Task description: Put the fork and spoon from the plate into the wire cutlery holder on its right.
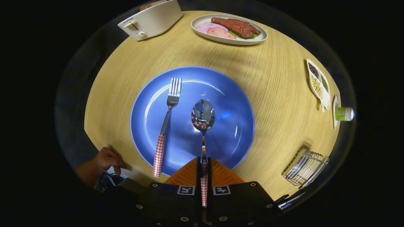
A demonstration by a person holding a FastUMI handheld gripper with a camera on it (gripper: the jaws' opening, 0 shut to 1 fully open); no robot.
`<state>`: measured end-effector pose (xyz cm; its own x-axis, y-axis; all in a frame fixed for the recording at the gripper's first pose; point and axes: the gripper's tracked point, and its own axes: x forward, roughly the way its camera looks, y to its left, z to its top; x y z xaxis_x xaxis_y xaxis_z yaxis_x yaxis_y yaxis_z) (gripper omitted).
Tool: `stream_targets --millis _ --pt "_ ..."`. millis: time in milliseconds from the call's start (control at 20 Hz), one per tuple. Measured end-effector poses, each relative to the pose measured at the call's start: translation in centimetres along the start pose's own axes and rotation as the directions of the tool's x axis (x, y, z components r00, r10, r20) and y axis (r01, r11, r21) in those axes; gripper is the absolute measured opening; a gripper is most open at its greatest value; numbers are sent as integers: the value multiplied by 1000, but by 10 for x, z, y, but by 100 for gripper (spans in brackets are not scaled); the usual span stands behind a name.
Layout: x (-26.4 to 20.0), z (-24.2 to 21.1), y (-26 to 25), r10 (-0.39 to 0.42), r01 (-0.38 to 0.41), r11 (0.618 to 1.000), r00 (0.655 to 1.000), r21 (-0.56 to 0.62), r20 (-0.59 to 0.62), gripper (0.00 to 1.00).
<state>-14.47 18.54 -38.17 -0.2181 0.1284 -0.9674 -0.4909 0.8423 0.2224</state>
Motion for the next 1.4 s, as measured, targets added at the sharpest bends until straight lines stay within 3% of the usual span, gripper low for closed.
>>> stream_targets --millis 350,550,900,1100,1400 --pt "-14 14 9 46 -48 999 996 25 80 5" --pt "-45 16 2 73 -85 994 985 70 155 5" --pt "-112 -23 -82 -40 -9 977 974 211 224 5" --pt "-124 -61 -129 -106 56 960 980 275 170 5" --pt "-134 -102 -186 -140 103 929 987 356 78 5"
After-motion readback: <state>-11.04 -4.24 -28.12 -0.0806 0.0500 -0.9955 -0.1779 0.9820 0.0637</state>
